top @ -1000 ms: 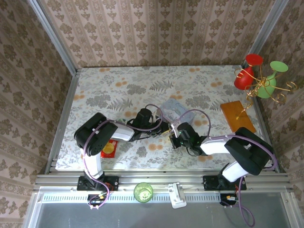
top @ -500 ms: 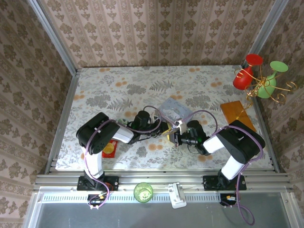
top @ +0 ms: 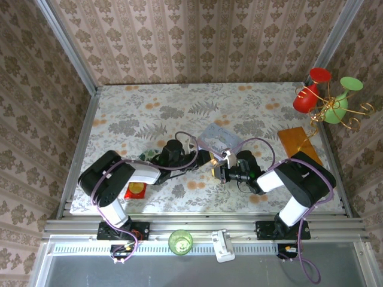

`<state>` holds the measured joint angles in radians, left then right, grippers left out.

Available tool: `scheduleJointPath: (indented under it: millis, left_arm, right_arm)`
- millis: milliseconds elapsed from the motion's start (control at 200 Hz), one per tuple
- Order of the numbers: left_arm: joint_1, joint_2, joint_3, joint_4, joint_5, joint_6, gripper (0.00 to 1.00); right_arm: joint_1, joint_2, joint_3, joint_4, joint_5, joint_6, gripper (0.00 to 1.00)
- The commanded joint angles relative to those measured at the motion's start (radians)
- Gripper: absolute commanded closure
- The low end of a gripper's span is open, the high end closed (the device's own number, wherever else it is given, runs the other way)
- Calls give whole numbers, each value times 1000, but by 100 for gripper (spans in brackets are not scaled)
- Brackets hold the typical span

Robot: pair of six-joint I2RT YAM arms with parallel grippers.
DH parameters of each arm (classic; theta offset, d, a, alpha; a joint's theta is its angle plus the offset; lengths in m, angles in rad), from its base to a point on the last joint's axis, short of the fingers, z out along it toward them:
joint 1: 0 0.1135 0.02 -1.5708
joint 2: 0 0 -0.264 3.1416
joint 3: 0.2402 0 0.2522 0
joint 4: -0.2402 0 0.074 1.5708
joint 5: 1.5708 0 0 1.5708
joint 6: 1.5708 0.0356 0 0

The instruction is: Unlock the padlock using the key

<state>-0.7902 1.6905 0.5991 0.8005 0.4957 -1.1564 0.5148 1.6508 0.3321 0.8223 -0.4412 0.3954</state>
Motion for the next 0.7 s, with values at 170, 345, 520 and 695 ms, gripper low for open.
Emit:
scheduleJointPath:
  millis: [170,345,520,695]
  left_arm:
    - [-30,-48,-35,-152,-188,77,52]
    - [-73,-5,77,-278,-228,157,49]
    - [-63,93,8,-16,-235,32,52]
    - [-31,-14,-5,-152,-270,92,50]
  right_arm:
    - [11,-28,15,-146,52,-26,100]
    - [3,-15,33,-162,3,-6,96]
    - [4,-132,22,-302,91,1,75]
    - [-1,-372,43,-569,211,-13,64]
